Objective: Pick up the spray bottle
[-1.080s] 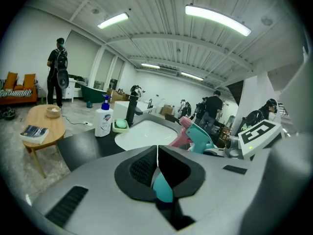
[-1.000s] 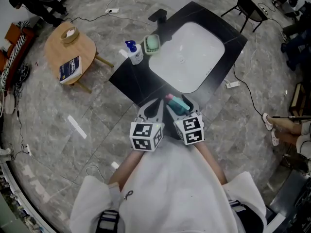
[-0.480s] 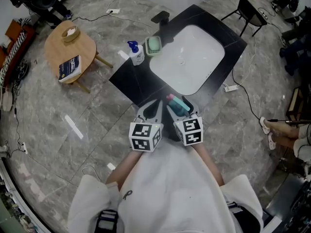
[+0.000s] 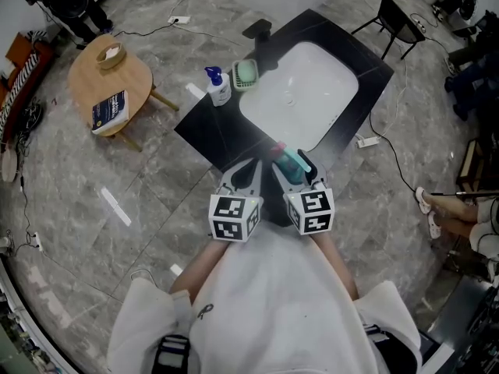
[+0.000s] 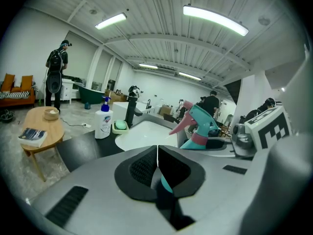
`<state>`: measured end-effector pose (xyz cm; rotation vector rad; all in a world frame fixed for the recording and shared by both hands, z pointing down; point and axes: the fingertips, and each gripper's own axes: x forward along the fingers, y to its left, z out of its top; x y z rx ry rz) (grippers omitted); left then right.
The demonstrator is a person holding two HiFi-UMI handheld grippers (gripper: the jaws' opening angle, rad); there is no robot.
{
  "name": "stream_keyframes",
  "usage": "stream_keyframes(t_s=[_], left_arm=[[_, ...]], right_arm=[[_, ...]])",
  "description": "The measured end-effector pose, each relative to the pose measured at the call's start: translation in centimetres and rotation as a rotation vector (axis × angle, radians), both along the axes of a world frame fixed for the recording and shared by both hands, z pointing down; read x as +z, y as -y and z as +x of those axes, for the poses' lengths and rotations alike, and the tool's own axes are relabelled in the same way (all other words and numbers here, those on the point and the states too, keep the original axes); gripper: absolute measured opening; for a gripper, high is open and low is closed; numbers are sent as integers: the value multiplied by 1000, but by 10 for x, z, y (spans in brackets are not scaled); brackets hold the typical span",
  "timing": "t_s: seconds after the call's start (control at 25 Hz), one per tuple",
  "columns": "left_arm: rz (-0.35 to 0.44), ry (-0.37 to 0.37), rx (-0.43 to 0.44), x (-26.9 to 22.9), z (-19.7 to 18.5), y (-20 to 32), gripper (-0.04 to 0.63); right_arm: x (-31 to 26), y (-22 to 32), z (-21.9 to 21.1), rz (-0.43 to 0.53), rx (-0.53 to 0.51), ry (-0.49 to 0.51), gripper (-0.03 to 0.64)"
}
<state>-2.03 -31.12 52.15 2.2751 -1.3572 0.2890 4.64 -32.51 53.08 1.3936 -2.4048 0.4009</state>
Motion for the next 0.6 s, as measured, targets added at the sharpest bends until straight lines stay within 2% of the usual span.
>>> stream_keyframes(t_s=[0.36,0.6], left_arm=[[18,-3,27,-4,-1,1,29],[66,-33,47,-24,1,5,29]], right_arm=[[-67,8,10,162,60,32,308],[-89,6,15,212,96,48,308]])
